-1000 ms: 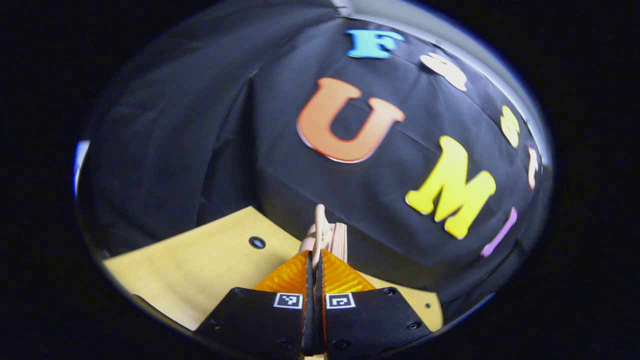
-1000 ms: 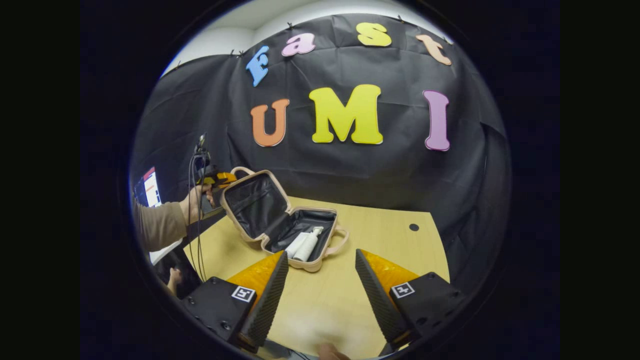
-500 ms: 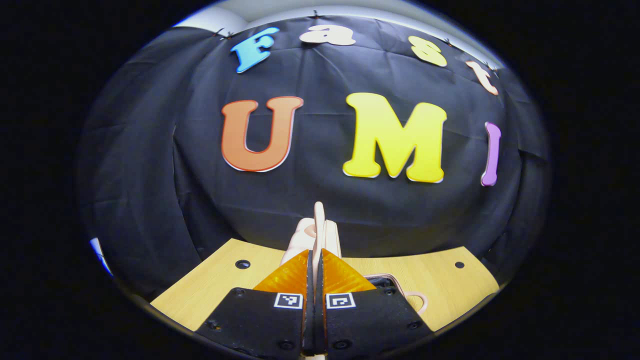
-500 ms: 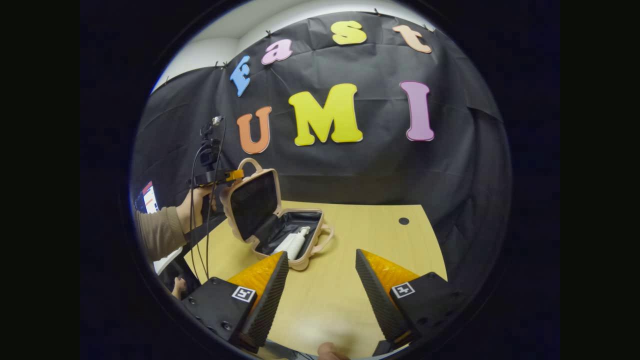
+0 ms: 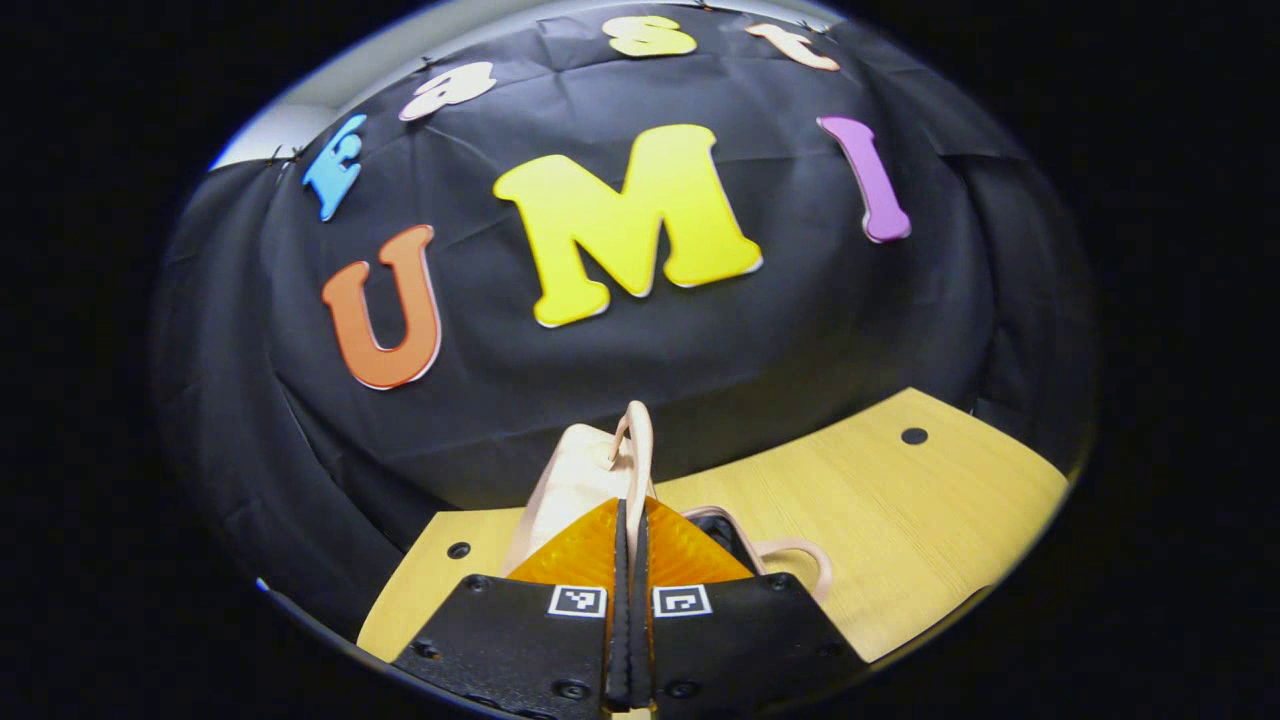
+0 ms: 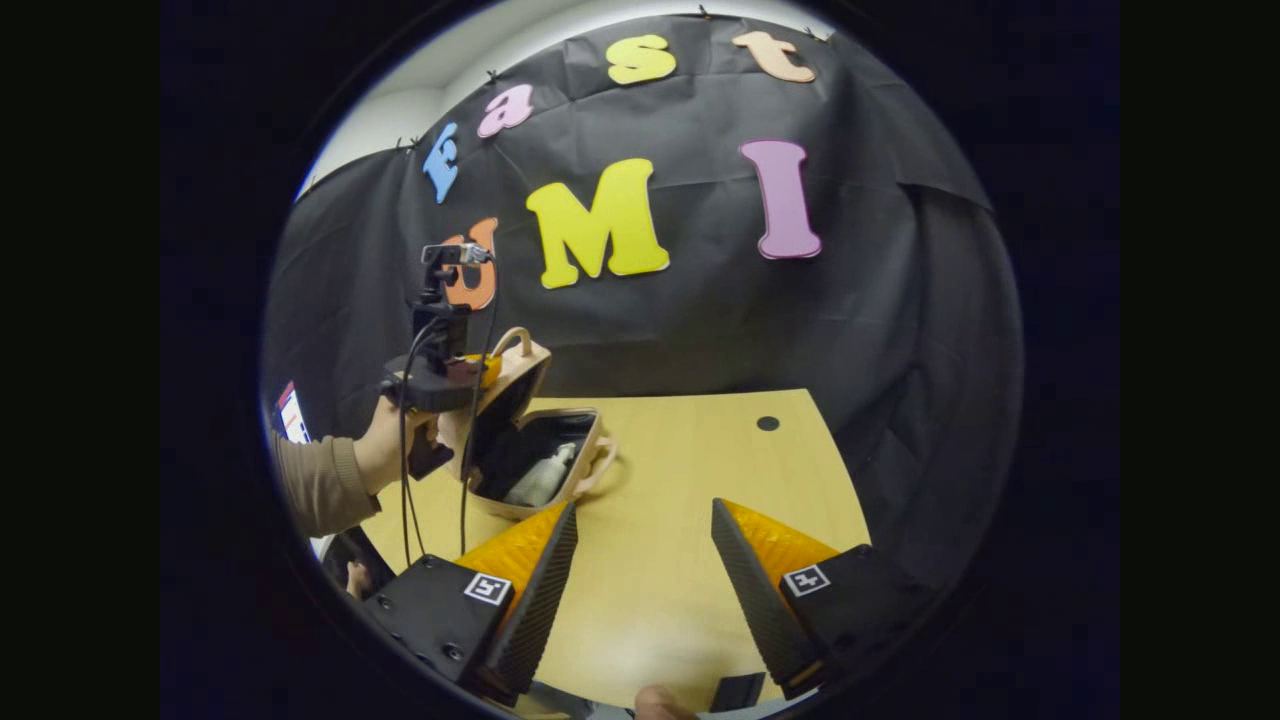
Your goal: First open the suitcase, pack the skin care products into it, and then close the suitcase.
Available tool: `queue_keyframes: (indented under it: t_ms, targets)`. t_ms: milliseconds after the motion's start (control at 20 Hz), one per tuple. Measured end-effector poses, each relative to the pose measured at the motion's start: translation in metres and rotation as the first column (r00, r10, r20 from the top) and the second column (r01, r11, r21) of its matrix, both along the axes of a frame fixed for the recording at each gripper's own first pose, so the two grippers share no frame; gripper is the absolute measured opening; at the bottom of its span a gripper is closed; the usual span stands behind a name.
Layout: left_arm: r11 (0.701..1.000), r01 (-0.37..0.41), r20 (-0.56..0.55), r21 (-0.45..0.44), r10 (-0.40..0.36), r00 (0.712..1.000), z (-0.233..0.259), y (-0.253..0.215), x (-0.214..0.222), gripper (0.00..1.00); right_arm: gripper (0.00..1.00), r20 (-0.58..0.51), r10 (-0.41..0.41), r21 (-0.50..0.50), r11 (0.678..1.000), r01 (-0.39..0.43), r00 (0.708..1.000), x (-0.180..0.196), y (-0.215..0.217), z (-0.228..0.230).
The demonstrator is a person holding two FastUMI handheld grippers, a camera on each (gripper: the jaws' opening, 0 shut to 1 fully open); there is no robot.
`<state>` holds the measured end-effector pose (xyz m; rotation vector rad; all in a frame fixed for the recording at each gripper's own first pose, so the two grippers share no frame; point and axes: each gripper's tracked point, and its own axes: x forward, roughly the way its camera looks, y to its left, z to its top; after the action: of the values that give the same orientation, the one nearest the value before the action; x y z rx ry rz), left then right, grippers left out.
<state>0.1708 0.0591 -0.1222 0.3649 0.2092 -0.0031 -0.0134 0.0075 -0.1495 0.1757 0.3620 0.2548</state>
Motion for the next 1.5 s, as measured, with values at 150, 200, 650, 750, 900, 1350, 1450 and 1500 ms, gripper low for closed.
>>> queue_keyframes:
  t_ms: [150, 200, 650, 750, 900, 1350, 1450, 1500]
  targets:
    - [0.998, 0.035, -0.051, 0.047, -0.032, 0.998, -0.034, -0.03, 0.01, 0.03, 0.8, -0.011, -0.025, -0.023, 0.999, 0.025, 1.0, 0.002, -0.022, -0.007]
    - [0.998, 0.033, -0.071, 0.054, -0.03, 0.997, -0.047, -0.037, 0.009, 0.04, 0.75, -0.014, -0.031, -0.025, 0.999, 0.03, 0.999, 0.002, -0.028, -0.009]
    - [0.963, 0.095, -0.222, 0.253, -0.037, 0.974, -0.142, -0.072, 0.023, 0.04, 0.8, -0.102, -0.04, -0.056, 0.998, 0.035, 0.994, 0.002, -0.052, -0.04]
    - [0.958, 0.079, -0.211, 0.277, -0.02, 0.977, -0.142, -0.074, 0.025, 0.04, 0.75, -0.111, -0.04, -0.063, 0.997, 0.033, 0.993, 0.001, -0.055, -0.045]
    - [0.963, 0.086, -0.23, 0.255, -0.026, 0.973, -0.15, -0.079, 0.021, 0.1, 0.8, -0.112, -0.048, -0.067, 0.997, 0.04, 0.993, 0.004, -0.055, -0.043]
    - [0.994, 0.11, -0.175, -0.016, -0.111, 0.978, -0.081, -0.08, -0.028, 0.76, 0.8, -0.043, -0.144, -0.071, 0.988, 0.14, 0.989, 0.024, -0.044, -0.006]
    - [0.992, 0.081, -0.119, -0.094, -0.092, 0.989, -0.043, -0.065, -0.043, 0.95, 0.8, 0.017, -0.183, -0.076, 0.98, 0.183, 0.983, 0.031, -0.038, 0.019]
    - [0.989, 0.062, -0.082, -0.133, -0.073, 0.994, -0.02, -0.054, -0.055, 0.99, 0.8, 0.056, -0.199, -0.083, 0.976, 0.203, 0.978, 0.034, -0.034, 0.034]
